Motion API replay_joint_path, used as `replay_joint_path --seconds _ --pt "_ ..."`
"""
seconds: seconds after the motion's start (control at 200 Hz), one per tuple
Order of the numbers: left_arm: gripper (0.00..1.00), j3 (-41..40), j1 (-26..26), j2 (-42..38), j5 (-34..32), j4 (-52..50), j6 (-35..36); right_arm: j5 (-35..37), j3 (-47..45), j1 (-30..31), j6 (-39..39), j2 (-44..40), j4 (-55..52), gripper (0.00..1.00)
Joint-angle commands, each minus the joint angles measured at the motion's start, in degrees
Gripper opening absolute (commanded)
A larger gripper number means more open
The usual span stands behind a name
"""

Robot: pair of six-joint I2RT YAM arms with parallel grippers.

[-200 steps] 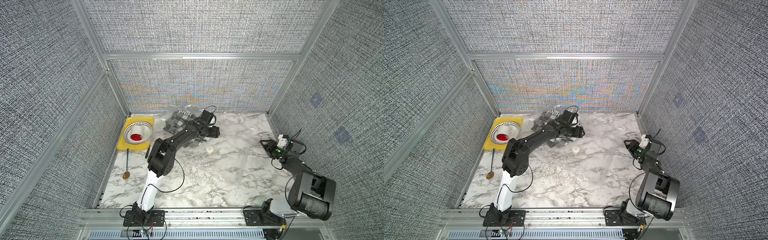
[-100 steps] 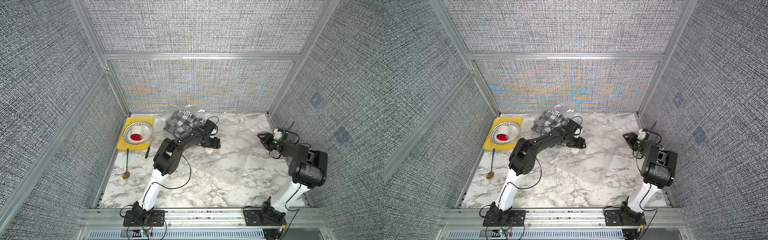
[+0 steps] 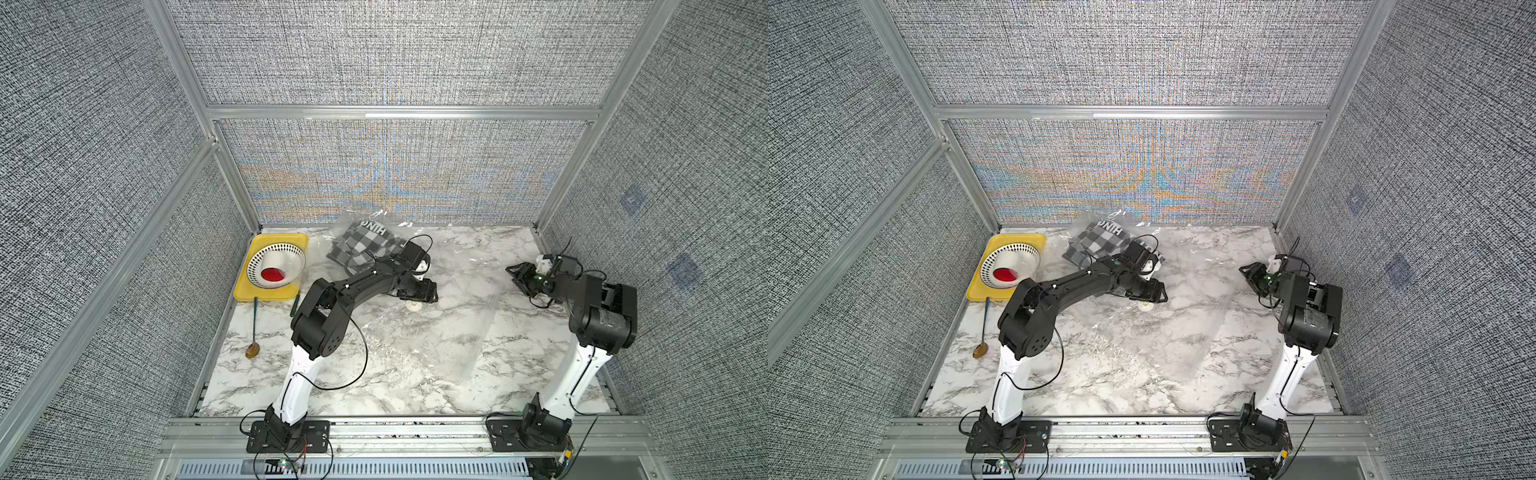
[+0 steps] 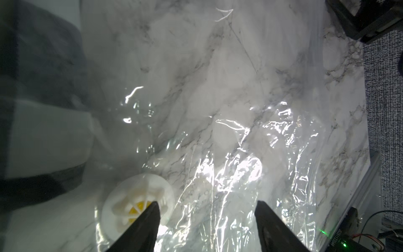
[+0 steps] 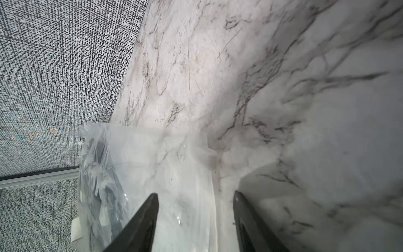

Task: Place the folded shirt into the vacuum bag
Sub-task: Adjust the vacuum bag at the center of the board.

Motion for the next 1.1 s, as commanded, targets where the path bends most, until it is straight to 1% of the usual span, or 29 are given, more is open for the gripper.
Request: replay_joint_path --seconds 0.0,0.165,0.235,0.315,0.385,0.53,0.661,0.691,0.751,0.841,0.911,0.921,0.931,1.011,1.096 --pt "0.72 0.46 -0.97 -0.54 3.35 0.56 -0.38 -0.32 -2.73 0.78 -0.13 -0.33 -1.22 0.58" --pt "0.72 3.71 -3.97 1.47 7.02 1.12 -0.76 -2.21 -5.57 2.53 0.9 -0.87 2.12 0.54" --pt "0.72 5.01 -4.56 2.91 8.58 1.45 -0.78 -3.16 -4.88 3.36 1.38 0.13 3.21 0.49" --pt "0.72 5.61 -4.56 3.41 8.35 1.22 -0.78 -3.99 -4.72 3.66 2.05 0.66 4.7 0.45" --pt "0.72 5.59 -4.24 2.97 7.44 0.84 -0.24 -3.93 -5.68 3.55 2.36 -0.21 6.21 0.38" --pt "0.73 6.6 -3.06 3.08 8.34 1.16 -0.25 -5.07 -8.76 2.52 4.07 -2.81 10.4 0.33" --pt "0.73 11.2 -1.47 4.85 10.69 1.71 -0.63 -6.03 -12.15 2.14 5.07 -5.41 14.28 0.29" --pt "0.73 12.66 -0.98 5.62 11.58 1.94 -0.92 -6.1 -12.88 2.11 5.17 -6.01 15.18 0.28" --pt "0.74 17.72 -0.09 7.97 13.58 1.73 -1.13 -6.34 -14.11 2.22 5.02 -6.93 17.24 0.17" --pt "0.84 28.34 1.25 13.2 15.74 -1.3 -1.39 -6.53 -13.57 2.47 3.33 -6.8 17.34 0.0" --pt "0.94 37.72 2.1 17.71 17.46 -3.79 -1.09 -6.9 -13.0 2.86 1.58 -6.84 17.19 0.0" --pt "0.98 38.67 2.29 18.42 17.58 -4.11 -1.21 -6.85 -12.97 2.96 1.3 -6.95 17.19 0.0" --pt "1.0 39.87 2.47 18.98 17.85 -4.26 -1.26 -6.83 -12.92 2.98 1.11 -7.0 17.19 0.0" --pt "1.0 47.5 3.74 23.2 19.88 -3.21 -2.56 -6.43 -12.76 3.92 -1.79 -8.38 16.25 0.0" --pt "1.0 51.83 5.62 26.21 21.44 0.39 -4.77 -6.06 -12.88 5.57 -4.94 -11.29 15.49 0.0"
